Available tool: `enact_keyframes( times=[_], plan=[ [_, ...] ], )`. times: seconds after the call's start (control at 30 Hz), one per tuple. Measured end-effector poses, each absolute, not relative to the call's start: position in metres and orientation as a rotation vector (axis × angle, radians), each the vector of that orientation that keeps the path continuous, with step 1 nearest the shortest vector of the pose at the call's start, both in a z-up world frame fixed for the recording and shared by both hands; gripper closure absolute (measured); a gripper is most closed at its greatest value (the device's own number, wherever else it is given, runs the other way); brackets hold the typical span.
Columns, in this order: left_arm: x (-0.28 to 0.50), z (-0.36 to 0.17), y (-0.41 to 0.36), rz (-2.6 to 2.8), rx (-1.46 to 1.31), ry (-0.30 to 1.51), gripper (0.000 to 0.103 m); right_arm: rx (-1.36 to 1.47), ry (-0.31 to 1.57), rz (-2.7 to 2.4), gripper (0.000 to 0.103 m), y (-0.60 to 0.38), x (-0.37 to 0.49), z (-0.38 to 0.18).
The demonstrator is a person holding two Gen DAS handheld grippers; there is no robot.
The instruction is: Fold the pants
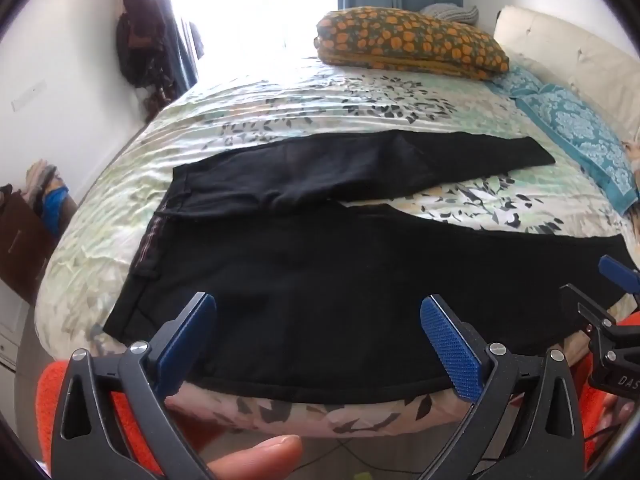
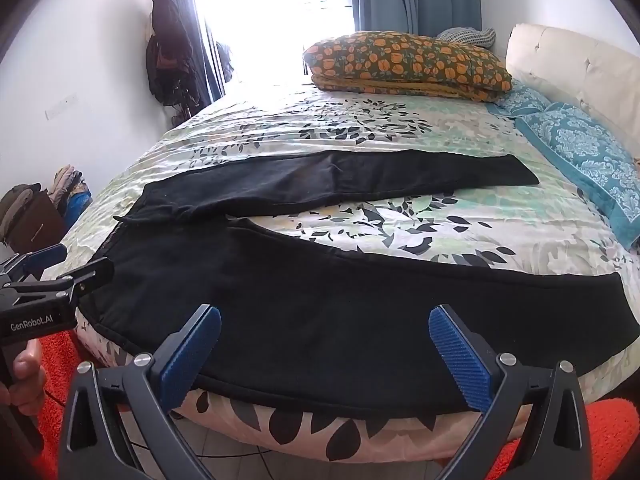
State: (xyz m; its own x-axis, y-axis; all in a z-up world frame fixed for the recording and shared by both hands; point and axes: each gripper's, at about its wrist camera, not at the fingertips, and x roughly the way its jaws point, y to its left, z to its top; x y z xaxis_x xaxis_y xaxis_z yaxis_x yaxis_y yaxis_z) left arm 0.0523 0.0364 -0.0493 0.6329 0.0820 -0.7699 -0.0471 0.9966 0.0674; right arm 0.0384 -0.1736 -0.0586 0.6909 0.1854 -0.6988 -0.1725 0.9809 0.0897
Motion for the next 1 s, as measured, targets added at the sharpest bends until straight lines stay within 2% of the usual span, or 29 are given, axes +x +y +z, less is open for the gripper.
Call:
enact_keyframes(
  times=[0.13, 0.23, 0.47, 0.63, 0.77, 0.87, 1.0],
  plan=[
    [0.054, -0.067, 0.032, 0.044, 0.047, 0.962, 0.001, -0.002, 0.790, 0.222, 0.000, -0.167, 0.038, -0.063],
    [0.068, -0.065, 0.035, 0.043, 0.081, 0.940, 0.001, -0.004, 0.798, 0.222, 0.000, -0.167, 0.036, -0.067],
    [0.206, -0.048, 0.069, 0.104, 0.054, 0.894, 0.001, 0.023, 0.828, 0.209, 0.000, -0.177, 0.040, -0.077],
    [0.324, -0.103, 0.079, 0.154, 0.058, 1.045, 0.001, 0.042, 0.857, 0.217, 0.000, -0.179, 0.046, -0.085],
    [0.386, -0.180, 0.077, 0.317, 0.236, 1.183, 0.000, 0.054, 0.895, 0.225, 0.000, -0.181, 0.054, -0.096],
    [0.411, -0.187, 0.087, 0.396, 0.262, 1.093, 0.000, 0.077, 0.911, 0.222, 0.000, -0.185, 0.060, -0.101],
    [0.441, -0.177, 0.106, 0.464, 0.187, 1.132, 0.000, 0.102, 0.936, 0.216, 0.000, -0.192, 0.064, -0.108]
  ],
)
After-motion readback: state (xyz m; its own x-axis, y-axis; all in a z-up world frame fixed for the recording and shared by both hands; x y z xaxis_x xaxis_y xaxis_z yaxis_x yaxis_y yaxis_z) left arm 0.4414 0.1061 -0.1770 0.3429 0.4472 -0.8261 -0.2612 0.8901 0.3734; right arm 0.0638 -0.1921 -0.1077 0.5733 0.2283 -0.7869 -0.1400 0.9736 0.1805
